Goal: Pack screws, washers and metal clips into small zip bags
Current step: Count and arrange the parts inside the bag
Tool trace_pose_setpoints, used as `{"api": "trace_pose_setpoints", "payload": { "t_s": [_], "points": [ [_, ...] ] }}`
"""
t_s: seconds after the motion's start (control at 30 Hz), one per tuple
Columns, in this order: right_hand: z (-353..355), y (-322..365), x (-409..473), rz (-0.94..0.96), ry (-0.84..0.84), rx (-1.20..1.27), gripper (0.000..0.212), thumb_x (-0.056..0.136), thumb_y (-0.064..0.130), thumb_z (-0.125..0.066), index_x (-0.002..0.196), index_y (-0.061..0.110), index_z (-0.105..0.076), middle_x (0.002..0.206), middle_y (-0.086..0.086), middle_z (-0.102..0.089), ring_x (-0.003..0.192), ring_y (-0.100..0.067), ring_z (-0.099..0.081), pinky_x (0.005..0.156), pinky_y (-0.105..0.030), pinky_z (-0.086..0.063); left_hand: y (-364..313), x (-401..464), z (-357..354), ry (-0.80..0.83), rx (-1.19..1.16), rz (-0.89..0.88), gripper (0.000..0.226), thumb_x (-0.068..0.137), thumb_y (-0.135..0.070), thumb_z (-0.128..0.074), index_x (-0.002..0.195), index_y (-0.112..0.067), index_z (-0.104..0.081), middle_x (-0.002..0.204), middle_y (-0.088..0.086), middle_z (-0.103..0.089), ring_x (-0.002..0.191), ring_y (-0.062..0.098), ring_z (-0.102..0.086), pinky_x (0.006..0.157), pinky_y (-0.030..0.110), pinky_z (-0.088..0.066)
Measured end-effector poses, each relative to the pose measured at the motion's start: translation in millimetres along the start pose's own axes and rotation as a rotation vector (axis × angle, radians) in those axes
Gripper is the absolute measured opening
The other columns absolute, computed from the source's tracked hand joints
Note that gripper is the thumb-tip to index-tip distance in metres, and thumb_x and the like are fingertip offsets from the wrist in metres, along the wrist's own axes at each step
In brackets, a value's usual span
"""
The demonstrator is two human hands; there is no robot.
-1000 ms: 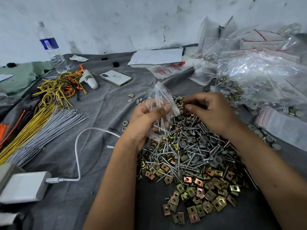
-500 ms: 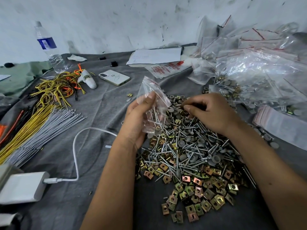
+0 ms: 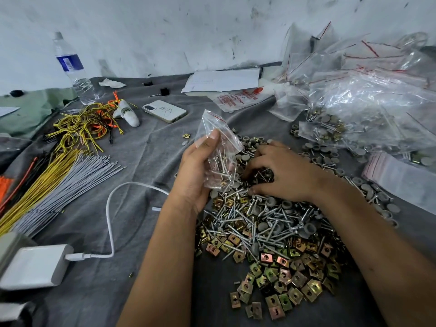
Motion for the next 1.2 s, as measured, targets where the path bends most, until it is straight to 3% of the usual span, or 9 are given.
{"api": "trace_pose_setpoints", "payload": {
  "t_s": [0.17, 0.3, 0.47, 0.7, 0.87, 1.0, 1.07, 1.13, 1.2],
  "points": [
    [-2, 7, 0, 0.043, -0.036, 0.033, 0.023, 0.083, 0.046, -0.079, 0.103, 0.035, -0.073, 0.105, 0.01, -0.058, 0.11, -0.012, -0.047, 0.101, -0.036, -0.041, 2, 1, 1, -0.022, 0.003, 0.013, 0.047, 0.086, -0.045, -0.072, 0.114, -0.008, -0.068, 0.095, 0.011, -0.071, 0.08, 0.026, -0.064, 0.073, 0.034, -0.057],
    [0, 8, -2, 0.04, -0.098, 0.059, 0.021, 0.086, 0.042, -0.078, 0.1, 0.026, -0.076, 0.097, 0.011, -0.067, 0.089, -0.006, -0.061, 0.085, -0.031, -0.053, 2, 2, 3, -0.005, 0.02, 0.009, 0.033, 0.091, -0.043, -0.069, 0.105, -0.012, -0.069, 0.088, 0.006, -0.072, 0.072, 0.02, -0.066, 0.067, 0.029, -0.059],
    [20, -7, -8, -0.012, -0.299, 0.226, 0.012, 0.085, 0.034, -0.079, 0.096, 0.027, -0.079, 0.086, 0.018, -0.072, 0.073, 0.008, -0.063, 0.065, -0.004, -0.041, 3, 1, 3, 0.025, 0.02, 0.007, 0.018, 0.091, -0.031, -0.072, 0.101, -0.016, -0.07, 0.088, 0.007, -0.073, 0.073, 0.02, -0.07, 0.064, 0.031, -0.058],
    [43, -19, -19, -0.003, -0.564, 0.794, 0.011, 0.081, 0.03, -0.078, 0.09, 0.035, -0.075, 0.085, 0.012, -0.077, 0.073, -0.002, -0.071, 0.067, -0.016, -0.055, 6, 0, -5, 0.1, 0.151, 0.03, 0.023, 0.087, -0.031, -0.076, 0.104, -0.016, -0.077, 0.092, 0.009, -0.075, 0.074, 0.023, -0.071, 0.071, 0.036, -0.059],
    [42, -7, -18, 0.077, -0.52, 0.851, 0.026, 0.081, 0.006, -0.081, 0.1, 0.024, -0.077, 0.094, 0.007, -0.079, 0.089, -0.011, -0.076, 0.075, -0.018, -0.058, 4, -2, -10, 0.071, 0.288, 0.006, 0.059, 0.078, -0.042, -0.08, 0.112, 0.003, -0.065, 0.103, 0.035, -0.063, 0.09, 0.04, -0.05, 0.082, 0.059, -0.039],
    [42, -9, -19, 0.043, -0.528, 0.783, 0.021, 0.078, 0.009, -0.084, 0.095, 0.017, -0.077, 0.089, 0.006, -0.079, 0.084, -0.011, -0.076, 0.071, -0.021, -0.059, 2, -3, -13, 0.05, 0.32, 0.004, 0.035, 0.088, -0.047, -0.07, 0.1, -0.015, -0.077, 0.108, 0.04, -0.062, 0.09, 0.043, -0.051, 0.087, 0.083, -0.038],
    [42, -8, -19, 0.046, -0.525, 0.769, 0.019, 0.079, 0.007, -0.084, 0.096, 0.014, -0.077, 0.088, 0.005, -0.079, 0.083, -0.013, -0.076, 0.073, -0.025, -0.061, 4, -2, -13, 0.047, 0.331, 0.007, 0.028, 0.092, -0.049, -0.063, 0.087, -0.026, -0.079, 0.103, 0.029, -0.069, 0.088, 0.04, -0.058, 0.092, 0.075, -0.046],
    [42, -4, -19, 0.07, -0.53, 0.787, 0.019, 0.08, 0.004, -0.083, 0.096, 0.012, -0.076, 0.089, 0.003, -0.079, 0.08, -0.014, -0.076, 0.07, -0.025, -0.061, 5, 0, -11, 0.037, 0.394, -0.036, 0.031, 0.096, -0.049, -0.06, 0.08, -0.028, -0.078, 0.089, 0.014, -0.07, 0.074, 0.023, -0.063, 0.073, 0.046, -0.06],
    [43, -2, -20, 0.085, -0.564, 0.793, 0.02, 0.08, 0.005, -0.083, 0.096, 0.013, -0.076, 0.09, 0.004, -0.078, 0.08, -0.014, -0.076, 0.071, -0.024, -0.06, 4, 2, -12, 0.043, 0.447, -0.111, 0.033, 0.102, -0.041, -0.059, 0.084, -0.021, -0.077, 0.071, 0.0, -0.063, 0.053, 0.004, -0.052, 0.051, 0.02, -0.044]
  ]
}}
Point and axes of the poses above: each hand's wrist, its own x-axis towards the middle knuckle, its own z-axis out of the back of the hand, y = z × x, the point moved 7 cm from there along x, towards the middle knuckle
